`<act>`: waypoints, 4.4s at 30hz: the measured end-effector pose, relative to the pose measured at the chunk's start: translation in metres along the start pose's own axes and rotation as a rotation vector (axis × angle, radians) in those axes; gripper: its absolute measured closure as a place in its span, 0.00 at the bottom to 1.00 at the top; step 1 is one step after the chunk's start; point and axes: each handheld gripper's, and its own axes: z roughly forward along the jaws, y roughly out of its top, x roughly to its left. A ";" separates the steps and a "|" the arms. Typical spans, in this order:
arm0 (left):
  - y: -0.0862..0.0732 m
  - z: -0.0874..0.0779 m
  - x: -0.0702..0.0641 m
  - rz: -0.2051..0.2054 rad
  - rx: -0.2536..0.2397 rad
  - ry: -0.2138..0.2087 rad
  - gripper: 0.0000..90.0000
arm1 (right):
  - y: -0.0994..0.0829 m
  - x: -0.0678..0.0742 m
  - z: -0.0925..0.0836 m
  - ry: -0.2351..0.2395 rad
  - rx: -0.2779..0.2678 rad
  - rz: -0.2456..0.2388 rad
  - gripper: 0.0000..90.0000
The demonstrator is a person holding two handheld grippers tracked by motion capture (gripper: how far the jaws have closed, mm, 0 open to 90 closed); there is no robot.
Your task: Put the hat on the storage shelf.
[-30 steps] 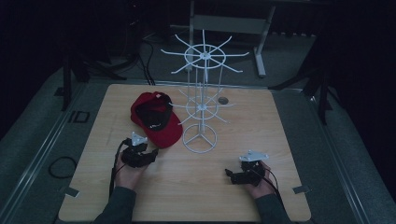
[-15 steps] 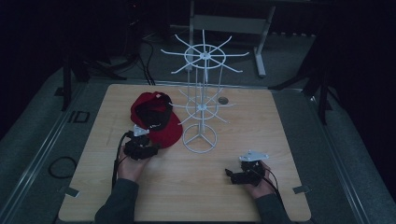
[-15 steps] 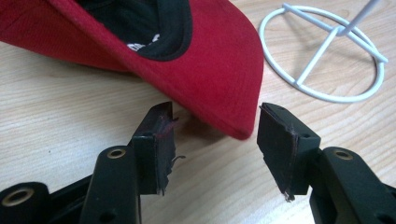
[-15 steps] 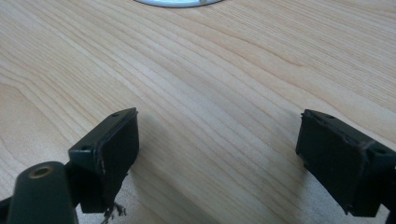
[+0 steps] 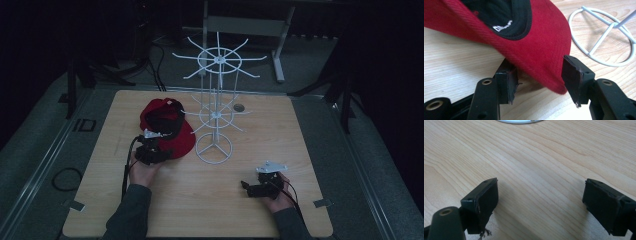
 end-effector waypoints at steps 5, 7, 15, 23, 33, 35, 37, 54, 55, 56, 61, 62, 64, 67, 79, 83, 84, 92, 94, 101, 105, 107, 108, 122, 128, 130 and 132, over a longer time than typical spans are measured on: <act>0.001 0.010 0.001 -0.007 0.015 0.000 0.53 | 0.000 0.000 0.000 0.000 0.000 0.000 0.15; 0.001 0.013 0.000 -0.005 0.019 0.007 0.54 | 0.000 0.000 0.000 0.000 0.001 0.001 0.15; -0.002 0.015 -0.007 0.035 0.032 0.054 0.60 | 0.000 0.000 0.000 0.000 0.000 -0.001 0.15; -0.009 0.008 -0.014 0.045 -0.012 0.045 0.74 | 0.000 0.000 0.000 0.000 0.001 0.000 0.15; -0.016 0.001 -0.018 0.063 -0.065 -0.010 0.95 | 0.000 0.000 0.000 0.000 -0.001 -0.001 0.15; -0.017 0.000 -0.021 0.096 -0.072 -0.002 0.95 | 0.000 0.000 0.000 0.001 0.000 -0.001 0.15; -0.018 -0.001 -0.021 0.080 -0.077 -0.006 0.96 | 0.000 0.000 0.000 0.000 -0.001 0.000 0.15; -0.029 -0.015 0.000 0.013 -0.170 -0.018 0.96 | 0.000 0.000 0.000 0.000 0.000 -0.001 0.15; -0.029 -0.016 0.001 0.012 -0.174 -0.015 0.96 | 0.000 0.000 0.000 0.000 -0.001 -0.003 0.15; -0.029 -0.017 0.001 0.009 -0.176 -0.015 0.96 | 0.000 0.000 0.000 0.000 -0.001 -0.001 0.15; -0.027 -0.022 0.003 0.009 -0.192 -0.005 0.96 | 0.000 0.000 0.000 0.001 0.000 -0.001 0.15; -0.026 -0.023 0.004 0.012 -0.194 -0.003 0.96 | 0.000 0.000 0.000 0.001 0.000 -0.003 0.15; -0.025 -0.026 0.004 0.011 -0.197 0.003 0.96 | 0.000 0.000 0.000 0.001 0.001 -0.001 0.15; -0.024 -0.029 0.005 0.017 -0.203 0.020 0.96 | 0.000 0.000 0.000 0.001 0.001 -0.001 0.15; -0.021 -0.040 0.013 -0.019 -0.214 0.076 0.96 | 0.000 0.000 0.000 0.001 0.002 -0.002 0.15; -0.020 -0.043 0.014 -0.028 -0.222 0.083 0.96 | 0.000 0.000 0.000 0.001 0.002 -0.002 0.15; -0.020 -0.043 0.014 -0.028 -0.223 0.084 0.96 | 0.000 0.000 0.000 0.001 0.002 -0.002 0.15; -0.018 -0.050 0.015 -0.031 -0.238 0.090 0.96 | 0.000 0.000 0.000 0.001 0.001 -0.002 0.15; -0.018 -0.052 0.016 -0.031 -0.242 0.093 0.96 | 0.000 0.000 0.000 0.001 0.001 -0.001 0.15; -0.016 -0.059 0.017 -0.032 -0.263 0.096 0.96 | 0.000 0.000 0.000 0.001 0.001 -0.002 0.15; -0.014 -0.062 0.018 -0.035 -0.269 0.102 0.96 | 0.000 0.000 0.000 0.001 0.001 -0.003 0.15; -0.014 -0.064 0.019 -0.035 -0.275 0.105 0.96 | 0.000 0.000 0.000 0.001 0.001 -0.002 0.15; -0.014 -0.065 0.019 -0.035 -0.279 0.107 0.96 | 0.000 0.000 0.000 0.001 0.000 -0.004 0.15; -0.012 -0.075 0.020 -0.036 -0.309 0.117 0.96 | 0.000 0.000 0.000 0.001 -0.001 -0.005 0.15; -0.011 -0.077 0.021 -0.039 -0.319 0.117 0.96 | 0.000 0.000 0.000 0.001 -0.001 -0.005 0.15; -0.011 -0.078 0.021 -0.039 -0.321 0.113 0.96 | 0.000 0.000 0.000 0.001 -0.001 -0.005 0.15; -0.011 -0.079 0.021 -0.037 -0.324 0.113 0.96 | 0.000 0.000 0.000 0.001 -0.001 -0.005 0.15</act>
